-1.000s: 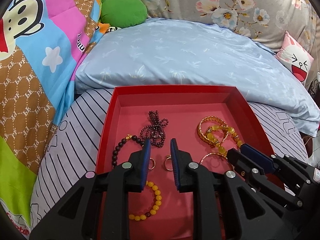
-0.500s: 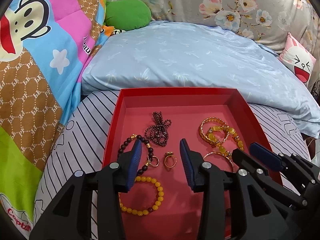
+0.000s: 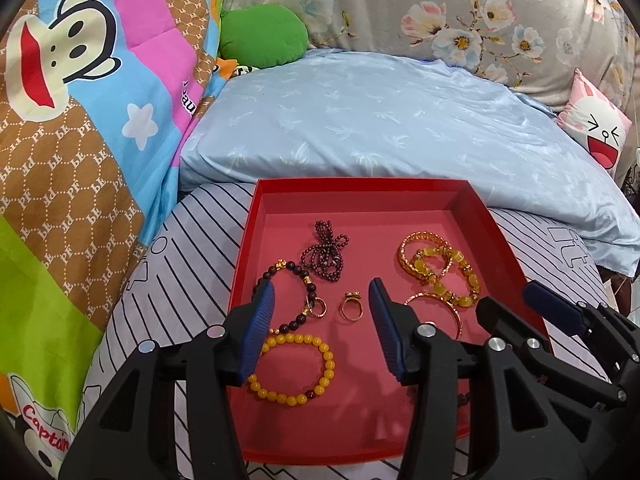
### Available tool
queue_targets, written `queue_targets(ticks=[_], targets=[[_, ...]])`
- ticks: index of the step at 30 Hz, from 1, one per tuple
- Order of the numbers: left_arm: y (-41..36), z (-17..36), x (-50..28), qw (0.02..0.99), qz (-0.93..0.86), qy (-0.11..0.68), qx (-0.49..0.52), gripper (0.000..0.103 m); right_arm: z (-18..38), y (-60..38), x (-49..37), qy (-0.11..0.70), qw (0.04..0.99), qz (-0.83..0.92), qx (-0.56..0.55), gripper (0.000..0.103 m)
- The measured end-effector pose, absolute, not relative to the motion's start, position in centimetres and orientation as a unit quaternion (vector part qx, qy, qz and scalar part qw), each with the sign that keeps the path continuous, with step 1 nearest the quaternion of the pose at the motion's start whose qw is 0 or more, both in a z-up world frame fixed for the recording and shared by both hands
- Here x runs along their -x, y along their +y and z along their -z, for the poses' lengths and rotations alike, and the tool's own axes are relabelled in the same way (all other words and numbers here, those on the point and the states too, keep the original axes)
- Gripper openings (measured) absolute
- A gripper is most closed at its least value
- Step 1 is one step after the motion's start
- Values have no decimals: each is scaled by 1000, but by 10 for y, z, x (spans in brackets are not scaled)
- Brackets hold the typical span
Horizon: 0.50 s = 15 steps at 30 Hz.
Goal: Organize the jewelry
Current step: 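Withdraw both tools up and away from the red box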
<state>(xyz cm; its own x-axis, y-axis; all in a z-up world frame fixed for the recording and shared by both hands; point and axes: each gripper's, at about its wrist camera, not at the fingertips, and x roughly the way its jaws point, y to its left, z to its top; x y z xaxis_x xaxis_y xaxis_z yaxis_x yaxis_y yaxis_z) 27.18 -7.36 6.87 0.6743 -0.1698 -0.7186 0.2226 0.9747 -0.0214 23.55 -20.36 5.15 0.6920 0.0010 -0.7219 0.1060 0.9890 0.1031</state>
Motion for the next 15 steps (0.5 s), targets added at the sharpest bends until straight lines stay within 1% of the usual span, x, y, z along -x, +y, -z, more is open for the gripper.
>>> queue_targets(ticks=[15], targets=[[-61,-67,-222,910,108,400,-32,47,-55,-189,-178,389,919,31,-54,46]])
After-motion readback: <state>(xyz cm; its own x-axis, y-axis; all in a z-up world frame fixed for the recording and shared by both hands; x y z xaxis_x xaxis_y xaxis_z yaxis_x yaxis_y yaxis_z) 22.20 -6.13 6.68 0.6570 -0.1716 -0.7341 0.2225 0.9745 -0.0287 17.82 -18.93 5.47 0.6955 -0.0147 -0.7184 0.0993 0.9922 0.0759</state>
